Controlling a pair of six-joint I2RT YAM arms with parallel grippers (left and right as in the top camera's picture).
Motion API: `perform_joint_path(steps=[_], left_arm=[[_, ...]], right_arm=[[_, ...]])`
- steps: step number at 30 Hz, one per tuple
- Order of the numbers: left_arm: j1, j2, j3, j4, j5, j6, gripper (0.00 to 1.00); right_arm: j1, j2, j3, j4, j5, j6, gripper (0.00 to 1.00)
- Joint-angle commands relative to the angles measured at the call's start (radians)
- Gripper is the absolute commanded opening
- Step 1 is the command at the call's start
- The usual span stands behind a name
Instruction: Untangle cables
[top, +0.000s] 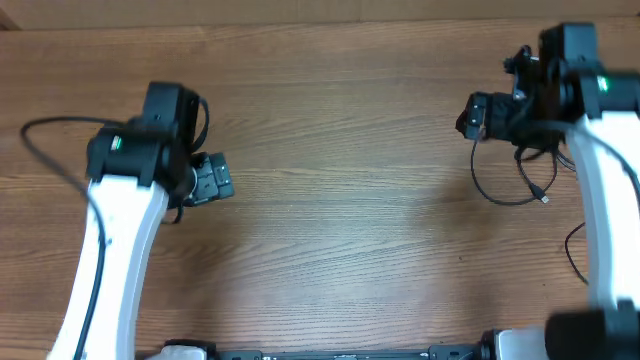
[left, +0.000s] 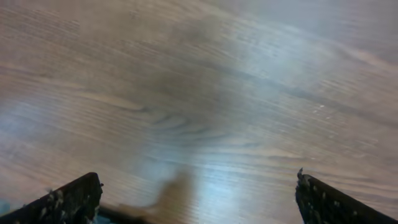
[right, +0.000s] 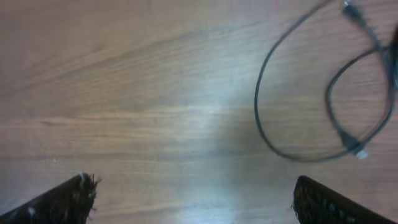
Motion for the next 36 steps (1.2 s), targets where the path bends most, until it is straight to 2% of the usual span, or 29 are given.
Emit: perform_joint_path(steps=[1,5,8,14,23,36], left_arm=[[-0.009,-0.190,-0.124,0.104,0.000,-0.006,1.00],[-0.009,-0.423,-0.298,0.286,0.000,0.025,1.00],[-0.009,-0.591,-0.406,0.378,-0.004,-0.017,0.99],[-0.009,-0.749,-0.456,0.359,-0.003,-0.021,1.00],[-0.009,-0.755,-0.456,0.291,-0.003,-0.021,0.99],[-0.009,-0.754,-0.456,0.291,-0.003,-0.021,1.00]], right_arm=[[0.000,-0.200,-0.143,0.099,0.005,0.008,1.00],[0.000,-0.410,-0.346,0.272,0.006,0.008,1.00],[0.000,-0.562,-0.464,0.357,0.006,0.008,1.00],[0.000,-0.692,-0.510,0.303,0.006,0.008,1.00],[0.000,-0.675,-0.510,0.251,0.006,0.008,1.00],[0.000,-0.544,-0.510,0.251,0.006,0.008,1.00]])
